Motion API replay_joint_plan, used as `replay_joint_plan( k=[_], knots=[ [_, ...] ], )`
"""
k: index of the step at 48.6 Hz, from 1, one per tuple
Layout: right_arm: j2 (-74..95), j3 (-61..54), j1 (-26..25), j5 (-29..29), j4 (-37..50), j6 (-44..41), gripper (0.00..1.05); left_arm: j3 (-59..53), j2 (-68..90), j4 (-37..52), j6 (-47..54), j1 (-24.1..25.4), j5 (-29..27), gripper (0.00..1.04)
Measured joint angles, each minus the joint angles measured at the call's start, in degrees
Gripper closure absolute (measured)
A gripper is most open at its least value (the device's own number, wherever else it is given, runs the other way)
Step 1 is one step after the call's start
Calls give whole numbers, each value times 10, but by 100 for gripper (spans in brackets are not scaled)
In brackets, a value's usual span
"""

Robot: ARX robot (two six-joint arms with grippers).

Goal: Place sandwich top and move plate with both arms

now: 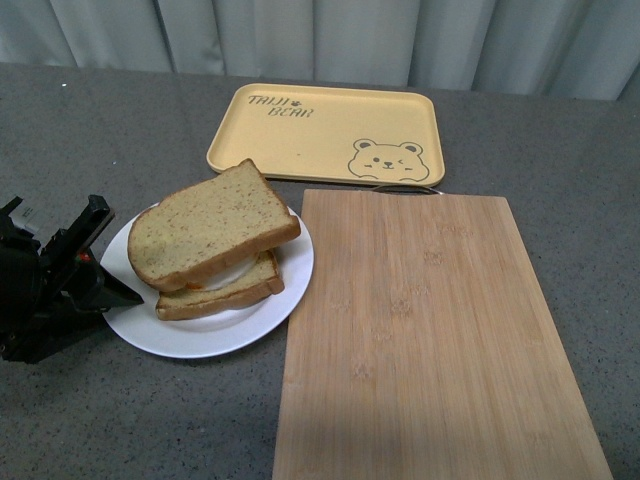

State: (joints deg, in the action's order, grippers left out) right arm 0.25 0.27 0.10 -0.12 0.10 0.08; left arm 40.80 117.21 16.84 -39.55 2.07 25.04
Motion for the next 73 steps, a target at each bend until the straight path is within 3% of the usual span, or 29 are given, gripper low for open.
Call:
replay_joint_plan(
  k=[7, 26, 40, 56, 73],
  knots=[
    [0, 0, 0, 0, 0, 0, 9, -2, -10, 9, -8, 2, 40, 100],
    [0, 0, 0, 0, 0, 0, 9, -45, -68, 118, -106, 11, 120, 101],
    [0, 0, 0, 0, 0, 0, 9, 17, -62, 113, -137, -33, 110, 101],
    [0, 0, 0, 0, 0, 0, 9, 241, 66, 59, -202, -109, 62, 101],
    [0, 0, 0, 0, 0, 0, 9, 497, 216, -39, -283, -139, 19, 101]
  ],
)
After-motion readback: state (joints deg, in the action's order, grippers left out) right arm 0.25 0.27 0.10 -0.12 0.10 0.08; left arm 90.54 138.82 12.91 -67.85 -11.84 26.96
